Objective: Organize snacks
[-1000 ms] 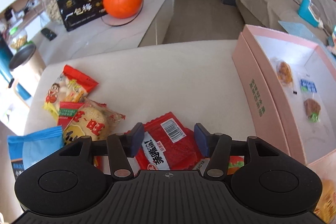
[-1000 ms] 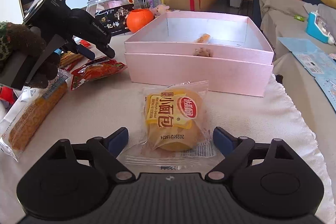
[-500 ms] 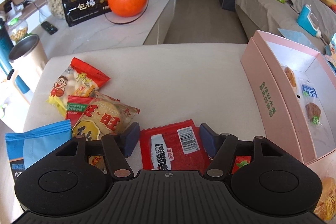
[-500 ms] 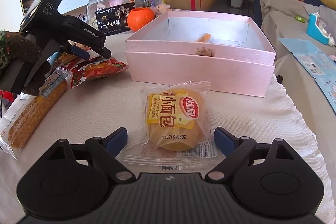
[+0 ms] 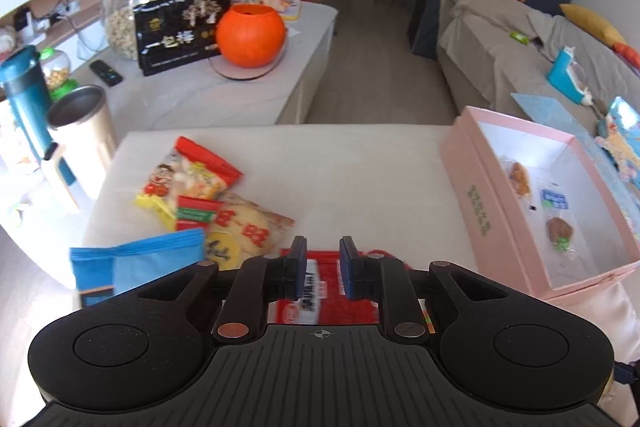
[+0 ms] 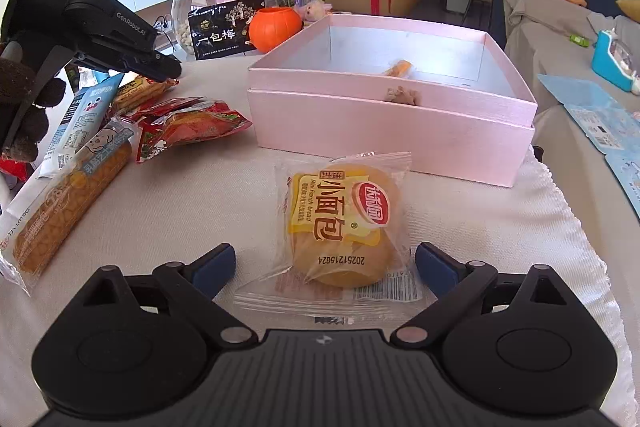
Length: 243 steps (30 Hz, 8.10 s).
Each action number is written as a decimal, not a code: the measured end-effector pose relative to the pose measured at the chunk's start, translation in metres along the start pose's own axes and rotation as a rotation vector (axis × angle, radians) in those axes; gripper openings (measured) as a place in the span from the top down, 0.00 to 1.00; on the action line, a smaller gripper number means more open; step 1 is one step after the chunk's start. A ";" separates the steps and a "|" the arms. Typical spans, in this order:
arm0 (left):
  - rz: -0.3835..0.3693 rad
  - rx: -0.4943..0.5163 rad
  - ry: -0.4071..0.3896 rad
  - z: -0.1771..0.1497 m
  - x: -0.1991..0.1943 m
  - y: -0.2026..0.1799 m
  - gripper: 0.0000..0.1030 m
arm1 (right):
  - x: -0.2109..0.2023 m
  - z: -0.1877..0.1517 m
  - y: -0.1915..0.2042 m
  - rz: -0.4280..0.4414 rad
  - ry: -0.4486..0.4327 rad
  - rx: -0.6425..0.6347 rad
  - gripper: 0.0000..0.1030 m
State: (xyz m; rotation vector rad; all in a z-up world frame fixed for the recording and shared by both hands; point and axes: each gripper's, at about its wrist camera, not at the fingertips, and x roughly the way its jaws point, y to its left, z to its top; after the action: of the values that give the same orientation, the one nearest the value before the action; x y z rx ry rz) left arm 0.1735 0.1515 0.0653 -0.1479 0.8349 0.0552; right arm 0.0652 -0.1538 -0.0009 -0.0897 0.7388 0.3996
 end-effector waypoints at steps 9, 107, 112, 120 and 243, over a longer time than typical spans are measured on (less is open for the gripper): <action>-0.037 0.147 0.101 -0.016 0.023 -0.028 0.72 | 0.001 0.001 0.000 -0.001 0.001 -0.001 0.06; -0.198 0.041 0.018 -0.028 -0.051 0.017 0.76 | 0.010 0.010 -0.010 0.006 0.029 -0.059 0.00; -0.110 0.061 0.089 -0.014 -0.003 0.009 0.76 | 0.009 0.009 -0.012 0.010 0.027 -0.056 0.00; 0.019 0.097 0.128 -0.007 0.035 0.004 0.71 | 0.009 0.009 -0.013 0.010 0.027 -0.055 0.00; -0.361 0.109 -0.144 -0.060 -0.130 0.042 0.47 | -0.030 0.123 -0.017 -0.069 -0.069 -0.009 0.30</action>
State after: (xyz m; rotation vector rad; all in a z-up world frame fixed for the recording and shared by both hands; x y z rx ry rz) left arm 0.0378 0.1853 0.1174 -0.1872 0.6557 -0.3151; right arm 0.1306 -0.1523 0.1090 -0.1089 0.6646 0.3385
